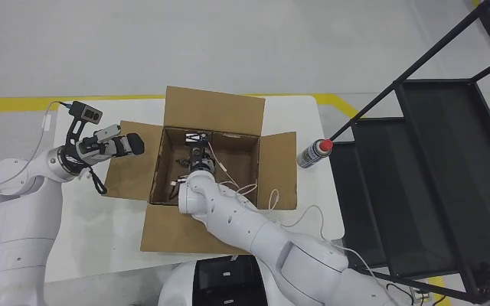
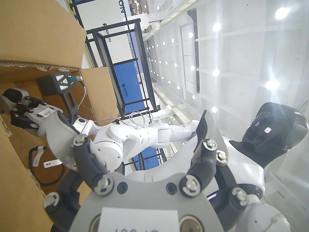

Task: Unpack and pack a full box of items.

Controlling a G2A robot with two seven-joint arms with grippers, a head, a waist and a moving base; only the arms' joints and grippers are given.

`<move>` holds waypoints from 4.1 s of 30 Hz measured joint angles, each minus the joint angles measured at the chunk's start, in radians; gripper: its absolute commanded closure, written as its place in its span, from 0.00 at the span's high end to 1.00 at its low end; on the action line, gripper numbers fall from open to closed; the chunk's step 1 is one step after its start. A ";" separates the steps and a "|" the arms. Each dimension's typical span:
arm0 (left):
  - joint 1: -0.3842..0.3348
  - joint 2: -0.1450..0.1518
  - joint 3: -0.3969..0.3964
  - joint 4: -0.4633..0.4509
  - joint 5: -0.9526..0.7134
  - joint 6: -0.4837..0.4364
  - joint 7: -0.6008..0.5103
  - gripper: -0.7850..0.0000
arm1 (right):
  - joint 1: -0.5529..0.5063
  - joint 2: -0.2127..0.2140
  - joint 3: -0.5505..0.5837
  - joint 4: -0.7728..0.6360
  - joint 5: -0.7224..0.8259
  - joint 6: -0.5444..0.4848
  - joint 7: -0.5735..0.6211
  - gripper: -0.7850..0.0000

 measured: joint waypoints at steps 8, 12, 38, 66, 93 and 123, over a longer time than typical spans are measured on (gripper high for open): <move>0.000 0.000 0.000 0.000 0.000 0.000 0.000 1.00 | -0.103 0.073 0.064 -0.231 -0.126 -0.022 0.062 0.00; 0.000 0.000 0.000 0.000 0.000 0.000 0.000 1.00 | -0.195 0.130 0.129 -0.423 -0.219 -0.072 0.133 0.00; 0.000 0.000 0.000 0.000 0.000 0.000 0.000 1.00 | -0.619 0.296 0.475 -1.120 -0.233 -0.602 0.482 0.00; 0.000 0.000 0.000 0.000 0.000 0.000 0.000 1.00 | -0.643 0.303 0.509 -1.148 -0.087 -0.667 0.507 0.00; 0.000 0.000 0.000 0.000 0.000 0.000 0.000 1.00 | -1.134 0.390 1.051 -1.596 0.518 -0.958 0.579 0.00; 0.000 0.000 0.000 0.000 0.000 0.000 0.000 1.00 | -1.143 0.436 1.177 -1.215 0.297 -0.908 0.416 0.00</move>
